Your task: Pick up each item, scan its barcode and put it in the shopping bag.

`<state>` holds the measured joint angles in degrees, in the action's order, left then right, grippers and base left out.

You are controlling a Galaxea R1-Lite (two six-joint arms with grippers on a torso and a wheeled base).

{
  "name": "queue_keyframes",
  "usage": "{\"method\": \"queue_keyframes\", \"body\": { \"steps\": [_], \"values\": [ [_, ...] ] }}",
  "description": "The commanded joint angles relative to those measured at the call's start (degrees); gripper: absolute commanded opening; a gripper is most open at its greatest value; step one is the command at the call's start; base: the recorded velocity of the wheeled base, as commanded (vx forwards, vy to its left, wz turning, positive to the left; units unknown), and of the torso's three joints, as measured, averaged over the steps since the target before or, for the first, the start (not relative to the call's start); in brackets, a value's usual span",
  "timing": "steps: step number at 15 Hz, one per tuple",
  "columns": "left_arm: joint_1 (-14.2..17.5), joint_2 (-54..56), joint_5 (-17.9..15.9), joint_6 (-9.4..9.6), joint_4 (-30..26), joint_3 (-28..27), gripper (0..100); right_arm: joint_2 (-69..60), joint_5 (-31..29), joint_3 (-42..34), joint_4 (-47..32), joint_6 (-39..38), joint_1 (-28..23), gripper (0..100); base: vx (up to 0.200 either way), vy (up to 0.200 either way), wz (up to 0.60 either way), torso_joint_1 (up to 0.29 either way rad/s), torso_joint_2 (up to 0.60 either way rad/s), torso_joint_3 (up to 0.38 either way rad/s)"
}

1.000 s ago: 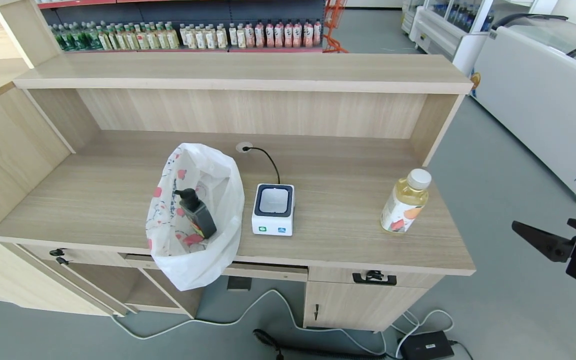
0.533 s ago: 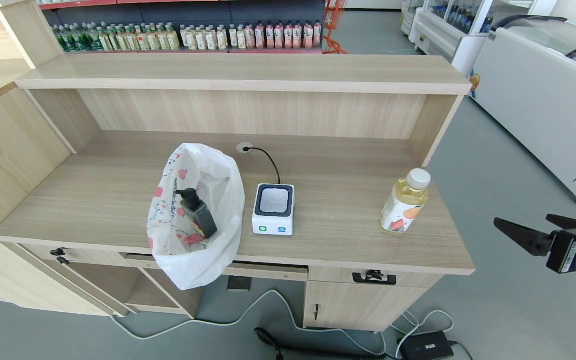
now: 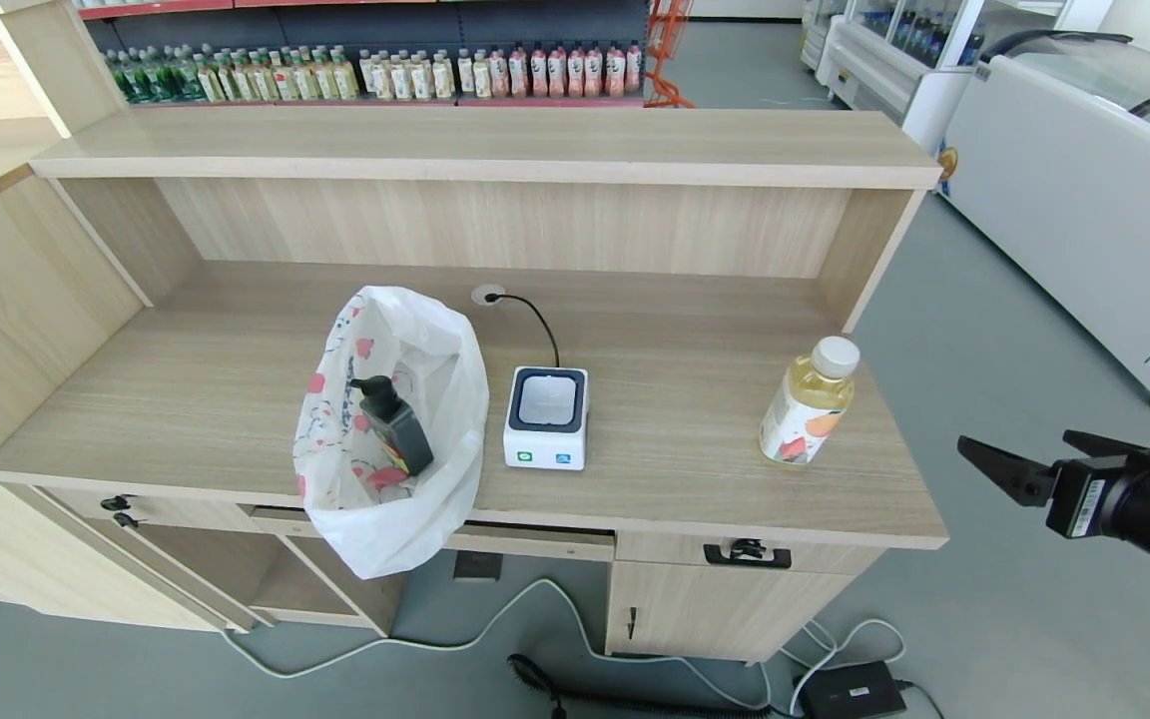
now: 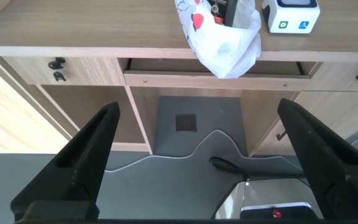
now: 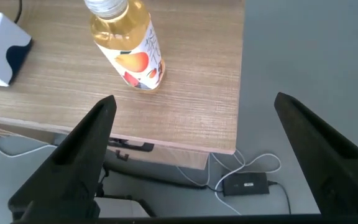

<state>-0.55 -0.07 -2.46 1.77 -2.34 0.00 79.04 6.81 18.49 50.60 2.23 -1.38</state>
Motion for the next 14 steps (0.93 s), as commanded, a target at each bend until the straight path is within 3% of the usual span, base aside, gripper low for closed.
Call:
{"method": "queue_keyframes", "body": {
  "steps": [1,6,14],
  "values": [
    [0.02,-0.01,0.00,-0.01,-0.03,0.00,100,4.89,-1.98,-0.74,3.10,-0.30,1.03,100,0.000,0.000,0.00,0.000,0.00,0.000],
    [0.02,-0.01,0.00,-0.01,-0.03,0.00,100,12.89,-13.32,-1.00,13.64,-4.34,9.46,100,0.000,0.000,0.00,0.000,0.00,0.000],
    [0.02,-0.01,0.00,-0.01,-0.03,0.00,100,12.89,-13.41,-1.09,14.17,-4.34,13.59,100,0.000,0.000,0.00,0.000,0.00,0.000]
  ]
}}
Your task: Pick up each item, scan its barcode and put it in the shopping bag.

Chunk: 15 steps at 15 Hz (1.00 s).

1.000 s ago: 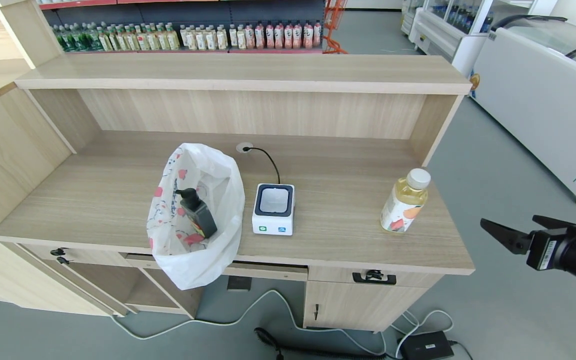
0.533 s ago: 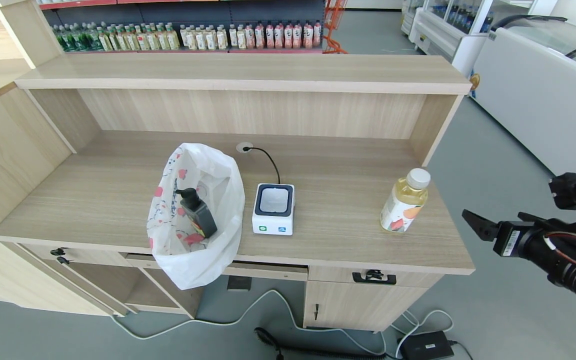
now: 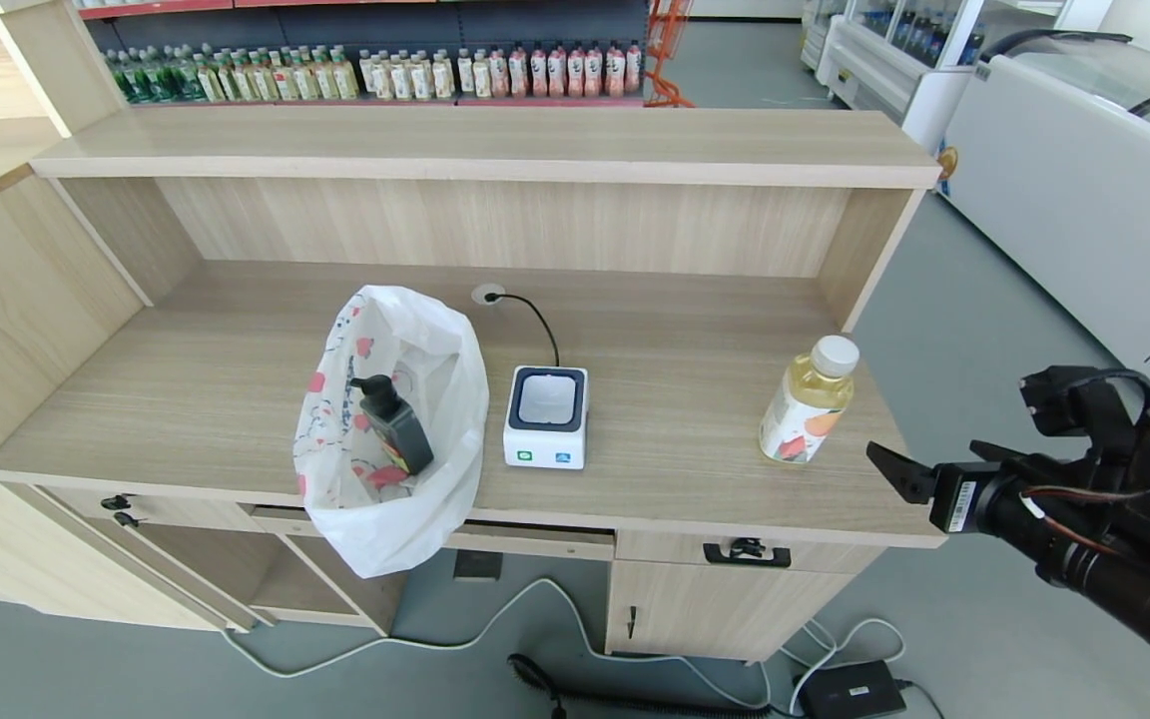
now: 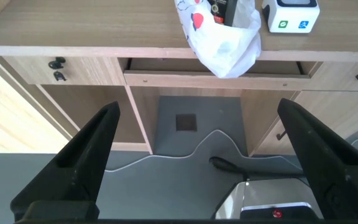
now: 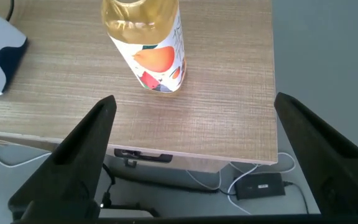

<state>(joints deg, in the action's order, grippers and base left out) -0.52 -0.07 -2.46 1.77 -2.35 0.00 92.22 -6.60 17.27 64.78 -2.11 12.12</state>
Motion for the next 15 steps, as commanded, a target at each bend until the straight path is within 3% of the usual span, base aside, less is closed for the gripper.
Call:
{"method": "queue_keyframes", "body": {
  "steps": [1,10,15],
  "values": [
    [0.00,-0.01,0.00,-0.01,-0.02,0.00,100,0.06,-0.08,0.66,-0.01,0.09,-0.34,100,0.000,0.000,0.00,0.000,0.00,0.000],
    [0.00,-0.01,0.00,-0.01,-0.02,0.00,100,3.84,-3.07,3.12,1.75,0.35,-1.75,100,0.000,0.000,0.00,0.000,0.00,0.000],
    [0.00,-0.01,0.00,-0.01,0.07,0.00,100,9.64,-2.81,9.62,2.63,-0.44,-1.83,100,0.000,0.000,0.00,0.000,0.00,0.000]
  ]
}}
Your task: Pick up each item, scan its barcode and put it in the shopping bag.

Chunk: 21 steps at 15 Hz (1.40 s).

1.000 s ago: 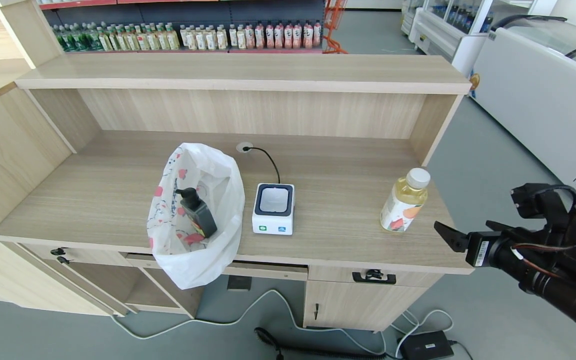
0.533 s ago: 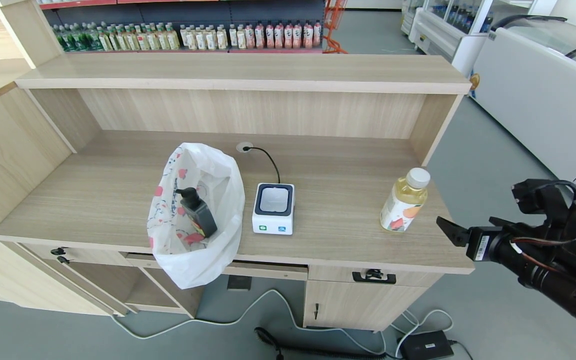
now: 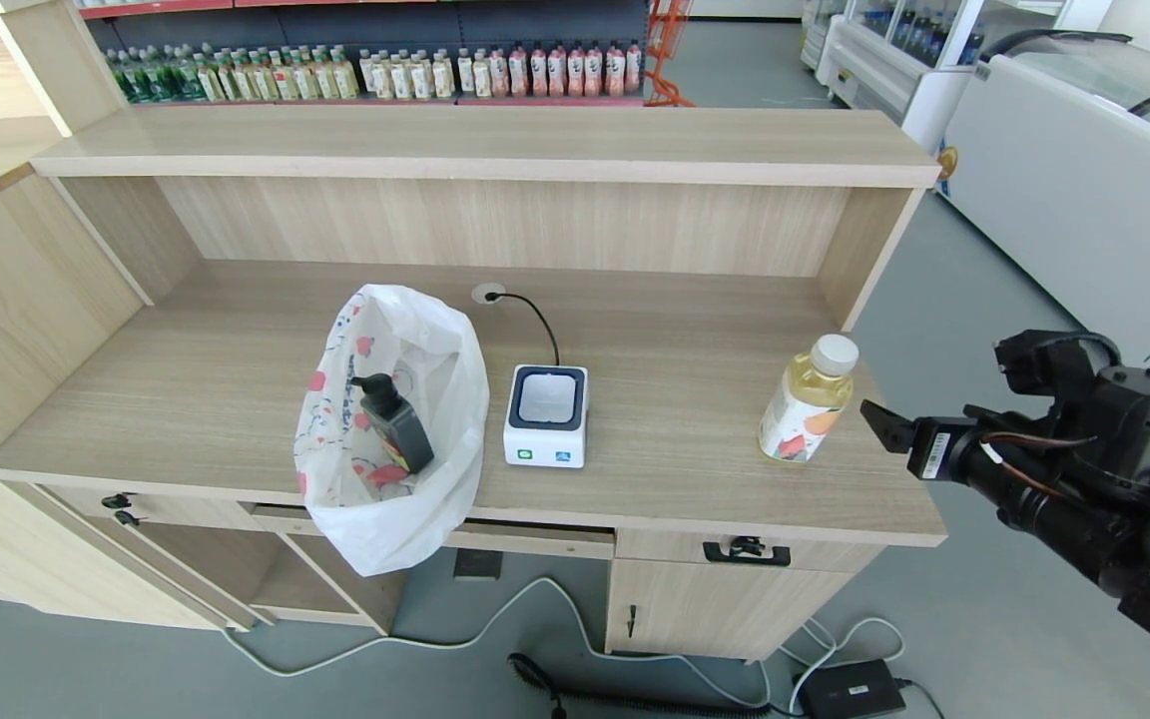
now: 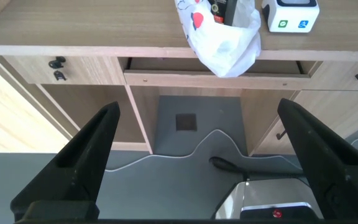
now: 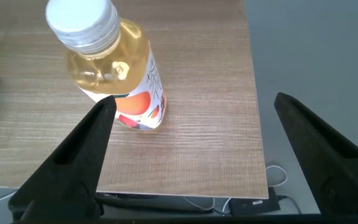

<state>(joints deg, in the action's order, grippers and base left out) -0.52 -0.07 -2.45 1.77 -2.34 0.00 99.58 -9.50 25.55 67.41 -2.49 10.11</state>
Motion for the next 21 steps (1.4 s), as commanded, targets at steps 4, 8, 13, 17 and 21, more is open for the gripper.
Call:
{"method": "queue_keyframes", "body": {
  "steps": [4,8,13,17,21],
  "values": [
    [0.00,-0.01,-0.01,-0.01,0.06,0.00,100,7.03,0.44,2.05,3.69,-0.59,1.50,100,0.000,0.000,0.00,0.000,0.00,0.000],
    [0.00,-0.01,-0.01,-0.01,-0.03,0.00,100,7.20,2.64,2.13,3.78,-0.41,2.64,100,0.000,0.000,0.00,0.000,0.00,0.000],
    [0.00,-0.01,-0.01,-0.01,-0.03,0.00,100,10.54,2.73,5.56,3.43,1.17,3.69,100,0.000,0.000,0.00,0.000,0.00,0.000],
    [0.00,-0.01,-0.01,-0.01,0.06,0.00,100,14.06,2.38,9.52,3.16,1.87,5.27,100,0.000,0.000,0.00,0.000,0.00,0.000],
    [0.00,-0.01,-0.01,-0.01,0.06,0.00,100,17.13,2.38,12.33,3.16,2.49,5.80,100,0.000,0.000,0.00,0.000,0.00,0.000]
  ]
}}
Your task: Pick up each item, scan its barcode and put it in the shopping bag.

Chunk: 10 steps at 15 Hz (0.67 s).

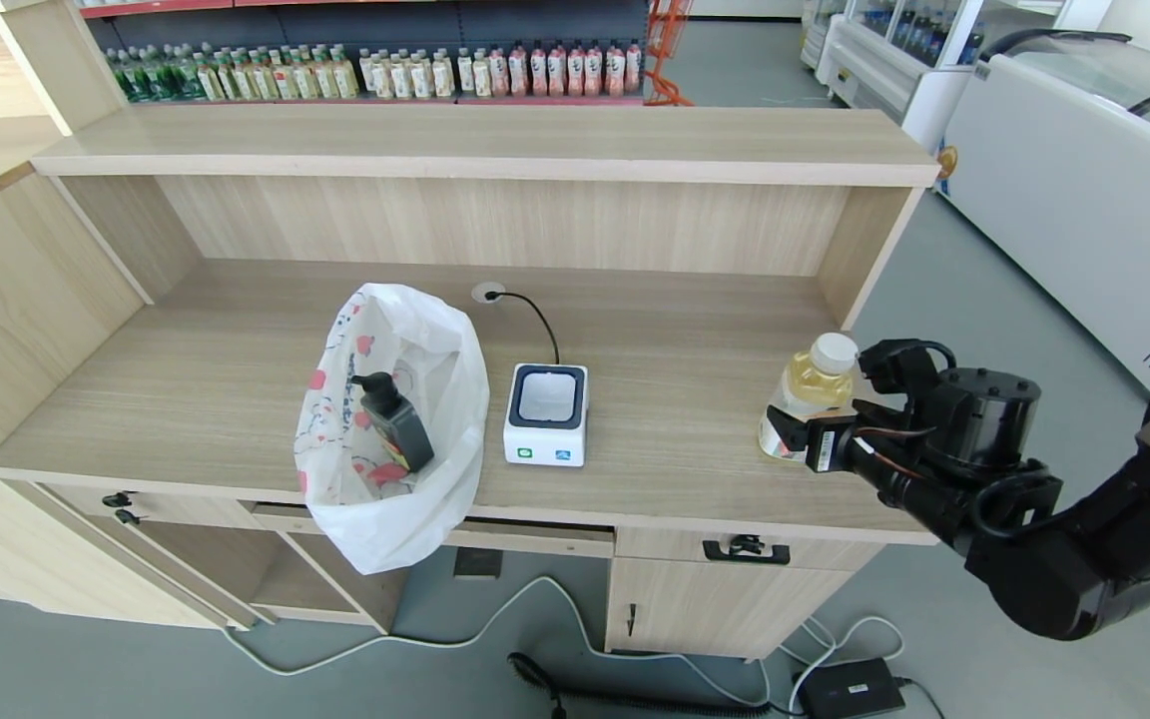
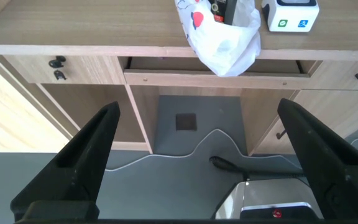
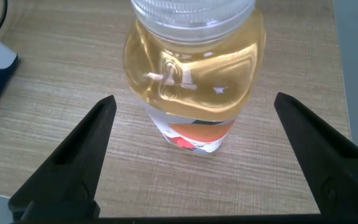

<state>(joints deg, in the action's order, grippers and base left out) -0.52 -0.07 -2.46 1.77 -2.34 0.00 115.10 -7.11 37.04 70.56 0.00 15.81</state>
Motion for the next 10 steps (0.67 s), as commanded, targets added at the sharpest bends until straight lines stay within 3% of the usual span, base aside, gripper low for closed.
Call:
{"method": "queue_keyframes", "body": {
  "steps": [1,10],
  "values": [
    [0.00,-0.01,0.00,-0.01,-0.03,0.00,100,2.41,-0.10,2.25,0.02,0.09,0.10,100,0.000,0.000,0.00,0.000,0.00,0.000],
    [0.00,-0.01,0.00,-0.01,-0.03,0.00,100,8.91,0.60,9.99,-0.07,3.34,-0.61,100,0.000,0.000,0.00,0.000,0.00,0.000]
  ]
}}
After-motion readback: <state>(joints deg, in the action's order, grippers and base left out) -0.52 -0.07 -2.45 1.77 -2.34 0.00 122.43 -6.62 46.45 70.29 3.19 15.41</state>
